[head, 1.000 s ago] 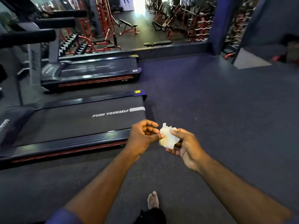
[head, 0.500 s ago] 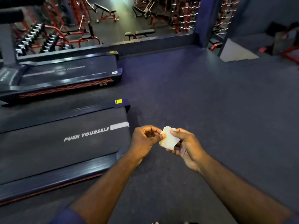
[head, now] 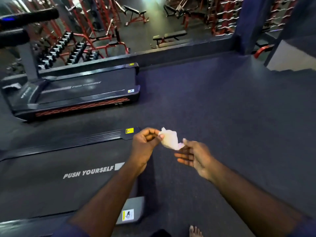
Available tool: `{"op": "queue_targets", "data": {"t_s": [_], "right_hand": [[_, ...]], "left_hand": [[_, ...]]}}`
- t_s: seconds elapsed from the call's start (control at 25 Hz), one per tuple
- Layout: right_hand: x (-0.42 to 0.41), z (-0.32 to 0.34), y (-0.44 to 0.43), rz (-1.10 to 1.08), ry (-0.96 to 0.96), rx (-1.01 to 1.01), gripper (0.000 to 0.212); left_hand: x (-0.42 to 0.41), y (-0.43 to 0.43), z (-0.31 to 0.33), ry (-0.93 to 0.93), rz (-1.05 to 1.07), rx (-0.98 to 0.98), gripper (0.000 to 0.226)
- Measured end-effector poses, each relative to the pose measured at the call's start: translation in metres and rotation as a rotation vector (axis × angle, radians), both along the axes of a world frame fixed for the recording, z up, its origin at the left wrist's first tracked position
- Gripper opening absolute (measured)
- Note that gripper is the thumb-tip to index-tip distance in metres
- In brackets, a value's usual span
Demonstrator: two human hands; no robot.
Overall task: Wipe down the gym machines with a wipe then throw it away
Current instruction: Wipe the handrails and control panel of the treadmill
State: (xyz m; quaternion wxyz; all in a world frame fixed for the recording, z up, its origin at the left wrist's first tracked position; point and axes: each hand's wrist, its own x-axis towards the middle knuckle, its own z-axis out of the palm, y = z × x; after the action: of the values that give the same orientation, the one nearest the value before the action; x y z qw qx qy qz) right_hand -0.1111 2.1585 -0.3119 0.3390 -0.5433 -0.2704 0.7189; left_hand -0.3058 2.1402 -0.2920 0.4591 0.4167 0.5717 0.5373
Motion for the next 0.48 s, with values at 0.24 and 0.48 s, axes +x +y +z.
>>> {"op": "queue_targets", "data": {"t_s": [0.24, 0.48], "right_hand": [[-0.047, 0.029, 0.187, 0.364, -0.219, 0.551, 0.051], [-0.127, 0.021, 0.388, 0.371, -0.072, 0.449, 0.009]], "left_hand": [[-0.037, 0.160, 0.023, -0.145, 0.128, 0.034, 0.006], [-0.111, 0.356, 0.011, -0.240, 0.202, 0.008, 0.005]]}}
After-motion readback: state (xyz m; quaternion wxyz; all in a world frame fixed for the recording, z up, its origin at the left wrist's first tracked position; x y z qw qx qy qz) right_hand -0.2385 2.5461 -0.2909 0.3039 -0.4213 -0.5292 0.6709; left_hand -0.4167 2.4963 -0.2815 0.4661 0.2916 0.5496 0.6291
